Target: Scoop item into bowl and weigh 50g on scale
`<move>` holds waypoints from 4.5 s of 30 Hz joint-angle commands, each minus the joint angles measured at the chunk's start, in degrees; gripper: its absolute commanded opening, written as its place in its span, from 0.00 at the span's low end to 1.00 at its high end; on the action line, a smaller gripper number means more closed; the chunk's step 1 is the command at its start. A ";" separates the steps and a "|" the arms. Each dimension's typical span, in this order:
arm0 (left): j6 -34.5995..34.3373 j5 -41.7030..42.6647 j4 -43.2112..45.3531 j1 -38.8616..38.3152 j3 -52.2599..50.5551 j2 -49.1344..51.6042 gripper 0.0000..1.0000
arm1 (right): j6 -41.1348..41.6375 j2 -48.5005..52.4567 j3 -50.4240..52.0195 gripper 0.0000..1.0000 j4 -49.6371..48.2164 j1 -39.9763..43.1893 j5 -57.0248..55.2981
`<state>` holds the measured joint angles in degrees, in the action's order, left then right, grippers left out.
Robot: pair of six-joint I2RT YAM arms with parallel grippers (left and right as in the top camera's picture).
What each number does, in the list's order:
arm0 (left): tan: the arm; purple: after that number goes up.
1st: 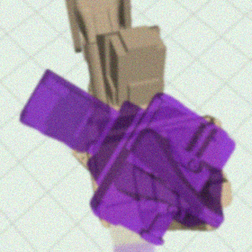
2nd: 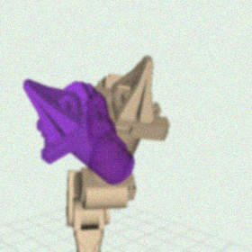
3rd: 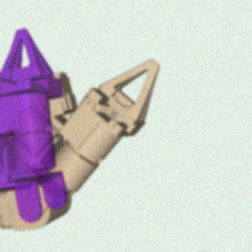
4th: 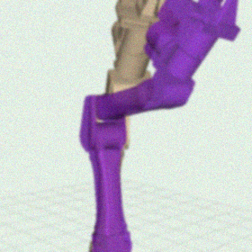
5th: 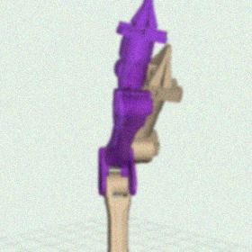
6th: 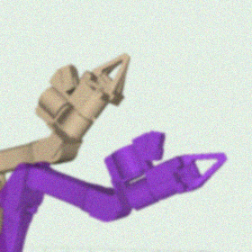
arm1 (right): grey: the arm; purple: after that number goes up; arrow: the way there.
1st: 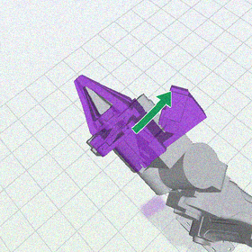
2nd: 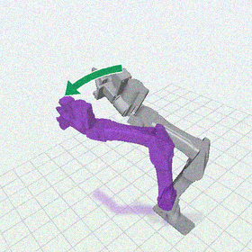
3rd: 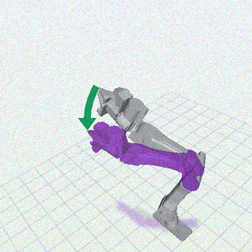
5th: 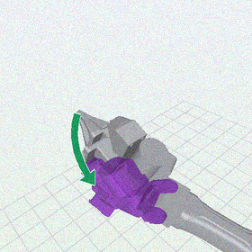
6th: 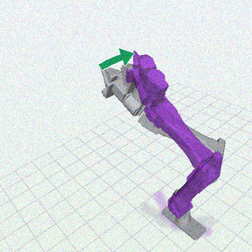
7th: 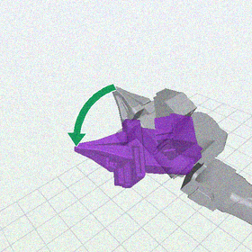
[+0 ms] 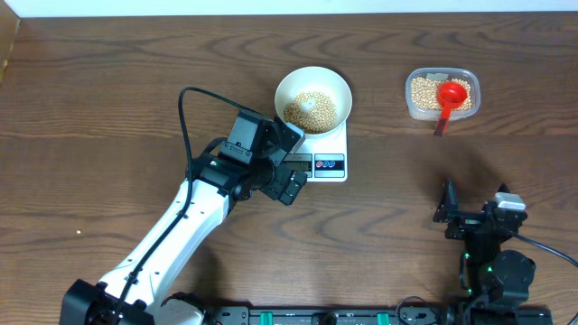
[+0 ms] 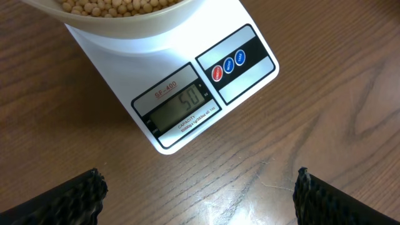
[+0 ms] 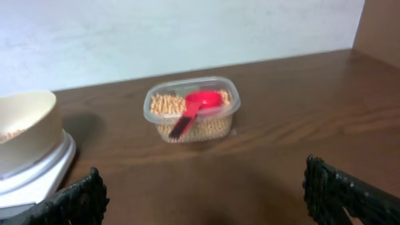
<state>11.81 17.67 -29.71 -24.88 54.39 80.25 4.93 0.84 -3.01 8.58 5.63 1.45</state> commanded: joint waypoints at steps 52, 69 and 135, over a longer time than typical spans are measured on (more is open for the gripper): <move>-0.09 -0.35 0.00 0.22 0.11 -0.63 0.98 | 0.79 -0.55 2.71 0.99 -4.61 -0.48 2.75; 14.45 -2.97 -4.44 0.22 0.04 -6.40 0.98 | 0.79 -0.55 2.71 0.99 -4.63 -0.48 2.75; -0.15 -15.78 25.68 32.52 -54.16 -80.15 0.98 | 0.79 -0.55 2.69 0.99 -4.63 -0.48 2.75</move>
<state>11.97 2.68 -1.19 7.40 0.69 0.58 5.41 0.69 -0.45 3.79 5.41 4.08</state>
